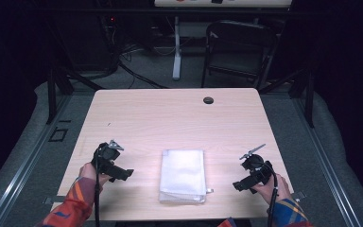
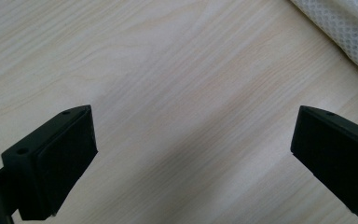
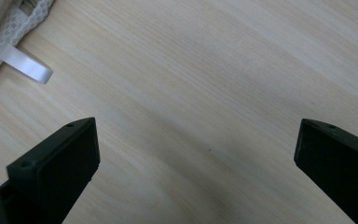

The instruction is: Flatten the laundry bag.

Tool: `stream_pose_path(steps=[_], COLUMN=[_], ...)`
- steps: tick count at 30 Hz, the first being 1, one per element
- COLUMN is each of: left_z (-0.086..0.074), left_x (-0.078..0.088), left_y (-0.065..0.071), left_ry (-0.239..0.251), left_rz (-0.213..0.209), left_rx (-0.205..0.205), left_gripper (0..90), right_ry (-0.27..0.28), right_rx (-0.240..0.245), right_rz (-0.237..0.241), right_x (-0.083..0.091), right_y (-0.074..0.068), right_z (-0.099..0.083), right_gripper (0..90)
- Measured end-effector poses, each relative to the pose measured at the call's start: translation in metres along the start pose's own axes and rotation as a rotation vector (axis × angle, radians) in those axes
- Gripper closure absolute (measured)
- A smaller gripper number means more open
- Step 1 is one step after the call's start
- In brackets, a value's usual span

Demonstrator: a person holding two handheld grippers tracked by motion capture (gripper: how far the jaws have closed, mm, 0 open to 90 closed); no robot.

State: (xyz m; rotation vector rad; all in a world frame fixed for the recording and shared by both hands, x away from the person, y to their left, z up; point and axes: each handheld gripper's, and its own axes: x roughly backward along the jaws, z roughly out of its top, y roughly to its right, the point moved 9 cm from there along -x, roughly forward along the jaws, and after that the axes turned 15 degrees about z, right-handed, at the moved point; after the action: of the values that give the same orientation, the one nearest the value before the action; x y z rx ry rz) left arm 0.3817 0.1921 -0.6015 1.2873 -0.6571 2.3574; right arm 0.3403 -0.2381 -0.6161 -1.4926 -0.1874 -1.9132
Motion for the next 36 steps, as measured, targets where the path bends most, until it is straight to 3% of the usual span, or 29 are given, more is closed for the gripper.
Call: stream_pose_path(steps=[2,4,5,8,11,12,16,19,21,22,25,28,33,36], left_z=[-0.001,0.0,0.0,0.0,0.001,0.001,0.004,0.008,0.009,0.011,0.016,0.019,0.023,0.025], left_x=[0.0,0.0,0.001,0.001,0.002,0.003,0.006,0.009,0.01,0.012,0.015,0.016,0.019,0.021], left_y=[0.001,0.002,0.002,0.004,0.005,0.006,0.013,0.023,0.026,0.03,0.042,0.049,0.063,0.073], left_ry=[-0.004,-0.003,0.0,0.003,0.005,0.009,0.018,0.031,0.036,0.04,0.068,0.08,0.101,0.111], left_rz=[-0.006,-0.012,-0.011,-0.024,-0.03,-0.039,-0.069,-0.102,-0.108,-0.123,-0.162,-0.18,-0.212,-0.234], left_rx=[-0.002,0.003,0.001,-0.003,-0.004,-0.002,-0.02,-0.045,-0.049,-0.056,-0.076,-0.088,-0.109,-0.143], left_gripper=[0.0,0.0,0.0,0.0,0.0,0.0,0.0,0.0,0.0,0.0,0.0,0.0,0.0,0.0], right_ry=[0.016,-0.042,-0.004,-0.018,0.005,-0.015,0.001,-0.028,-0.027,-0.023,-0.03,0.018,-0.011,-0.029], right_rx=[-0.007,0.028,0.012,0.017,0.017,0.029,0.016,0.028,0.029,0.029,0.033,0.014,0.036,0.045], right_rz=[0.005,0.005,0.015,0.018,0.022,0.014,0.044,0.04,0.042,0.063,0.055,0.085,0.072,0.095], right_x=[-0.002,0.002,-0.001,-0.001,-0.004,-0.002,-0.005,-0.004,-0.004,-0.006,-0.006,-0.011,-0.011,-0.011], right_y=[-0.002,-0.002,-0.004,-0.004,-0.006,-0.005,-0.009,-0.009,-0.009,-0.011,-0.011,-0.015,-0.015,-0.019], right_z=[0.0,-0.001,0.001,0.0,0.002,0.001,0.002,0.0,0.0,0.0,0.001,0.003,0.003,0.003], right_gripper=[0.0,0.0,0.0,0.0,0.0,0.0,0.0,0.0,0.0,0.0,0.0,0.0,0.0,0.0])
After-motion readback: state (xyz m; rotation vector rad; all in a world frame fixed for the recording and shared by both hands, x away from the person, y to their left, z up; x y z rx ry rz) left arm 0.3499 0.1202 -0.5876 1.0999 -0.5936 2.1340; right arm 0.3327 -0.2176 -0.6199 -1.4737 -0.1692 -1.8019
